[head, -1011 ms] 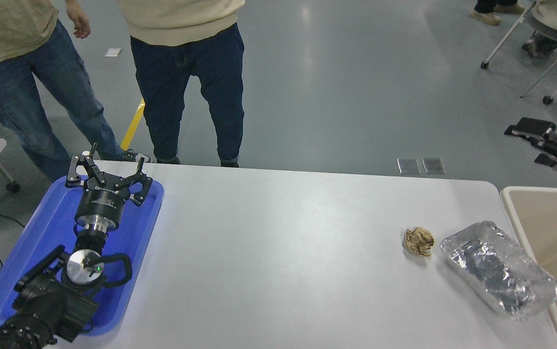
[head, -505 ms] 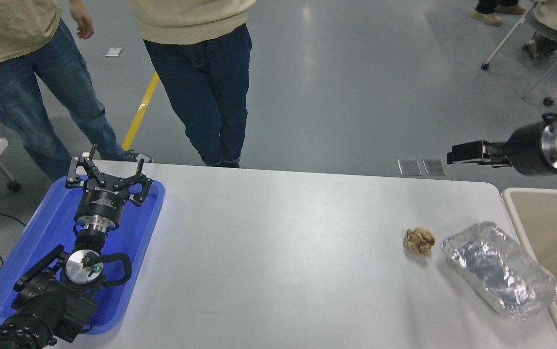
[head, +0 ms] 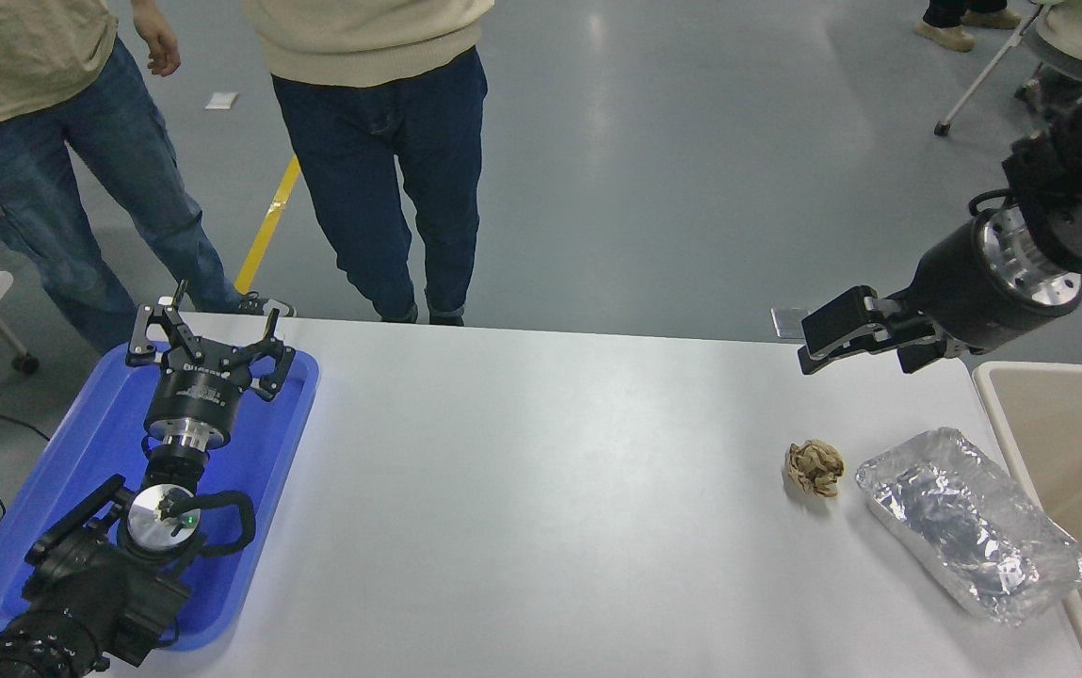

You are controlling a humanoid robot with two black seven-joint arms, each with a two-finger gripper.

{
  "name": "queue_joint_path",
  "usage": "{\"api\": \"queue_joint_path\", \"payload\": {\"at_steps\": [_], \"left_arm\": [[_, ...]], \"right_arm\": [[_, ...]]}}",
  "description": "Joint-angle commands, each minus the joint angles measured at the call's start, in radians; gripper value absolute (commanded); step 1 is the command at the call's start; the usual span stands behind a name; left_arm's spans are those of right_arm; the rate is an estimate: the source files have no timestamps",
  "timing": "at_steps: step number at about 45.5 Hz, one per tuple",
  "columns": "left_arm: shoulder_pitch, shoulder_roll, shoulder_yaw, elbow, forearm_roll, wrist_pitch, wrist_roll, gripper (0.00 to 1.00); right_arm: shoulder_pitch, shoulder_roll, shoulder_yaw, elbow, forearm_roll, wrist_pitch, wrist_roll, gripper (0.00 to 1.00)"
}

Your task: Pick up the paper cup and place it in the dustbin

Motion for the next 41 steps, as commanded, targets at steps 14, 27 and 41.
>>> {"api": "queue_joint_path", "payload": {"at_steps": [14, 27, 41], "left_arm": [[0.0, -0.001, 0.0, 0.001, 0.0, 0.0, 0.0, 1.0], [0.0, 0.0, 0.0, 0.001, 0.0, 0.0, 0.0, 1.0], [0.0, 0.0, 0.0, 0.001, 0.0, 0.0, 0.0, 1.0]], "right_arm": [[0.048, 0.116, -0.062, 0.018, 0.141, 0.127, -0.003, 1.0], [0.054, 0.116, -0.142, 0.018, 0.086, 0.124, -0.005, 1.0], [0.074, 0.118, -0.171, 0.017, 0.061, 0.12, -0.005, 1.0]]}}
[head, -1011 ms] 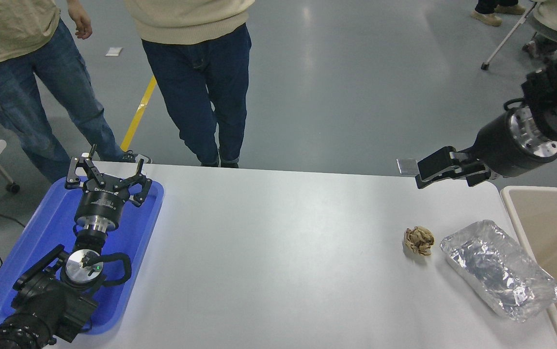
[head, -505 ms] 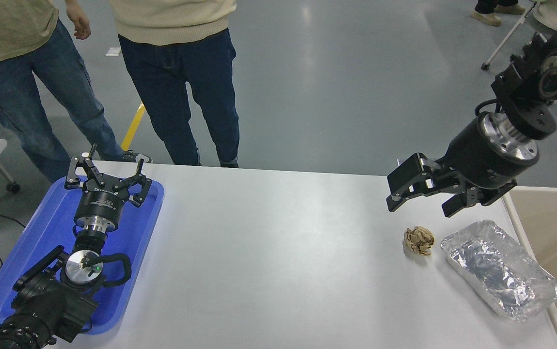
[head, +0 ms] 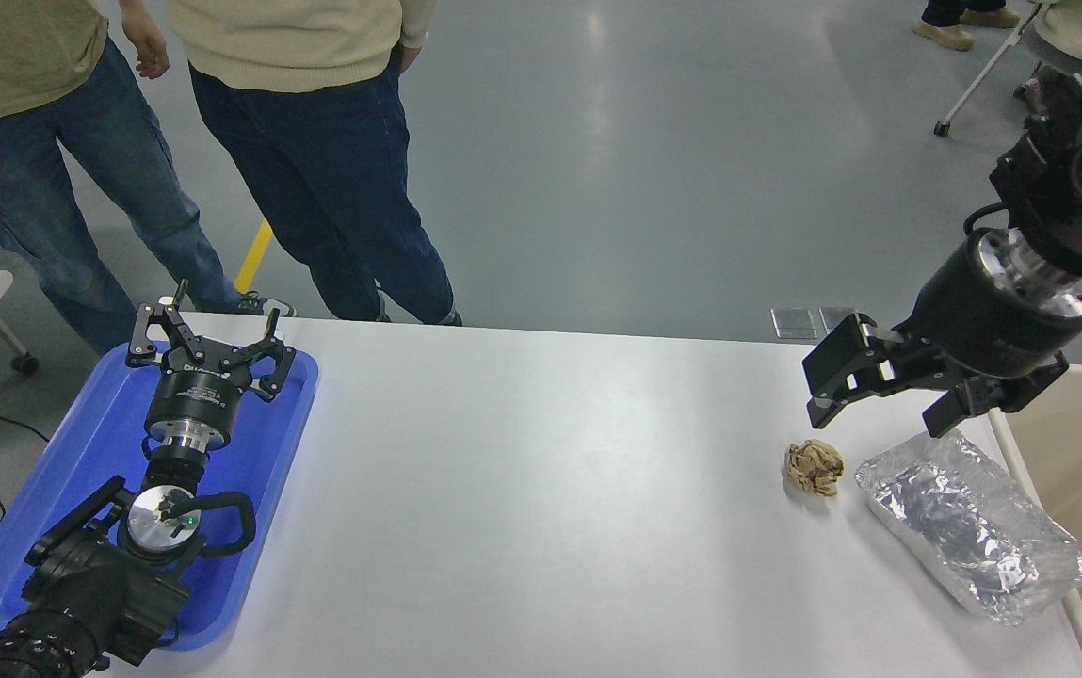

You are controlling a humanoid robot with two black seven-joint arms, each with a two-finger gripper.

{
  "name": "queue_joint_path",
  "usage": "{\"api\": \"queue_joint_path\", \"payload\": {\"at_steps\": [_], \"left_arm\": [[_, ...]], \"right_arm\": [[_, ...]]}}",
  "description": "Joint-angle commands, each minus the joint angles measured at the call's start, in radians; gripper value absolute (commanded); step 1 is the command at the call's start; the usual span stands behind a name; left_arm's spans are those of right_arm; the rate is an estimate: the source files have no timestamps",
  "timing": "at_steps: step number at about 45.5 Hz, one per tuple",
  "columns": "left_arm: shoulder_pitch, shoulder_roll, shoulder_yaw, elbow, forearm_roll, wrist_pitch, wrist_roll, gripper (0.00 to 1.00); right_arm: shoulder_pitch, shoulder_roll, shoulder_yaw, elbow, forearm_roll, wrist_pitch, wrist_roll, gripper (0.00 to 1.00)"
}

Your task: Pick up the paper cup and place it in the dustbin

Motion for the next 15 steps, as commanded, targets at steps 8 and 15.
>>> {"api": "queue_joint_path", "payload": {"at_steps": [8, 15], "left_arm": [[0.0, -0.001, 0.0, 0.0, 0.0, 0.0, 0.0, 1.0], [0.0, 0.0, 0.0, 0.0, 0.0, 0.0, 0.0, 1.0]], "right_arm": [[0.071, -0.008, -0.064, 0.004, -0.021, 0.011, 0.0, 1.0], [0.096, -0.005, -0.07, 0.008, -0.021, 0.012, 0.0, 1.0]]}}
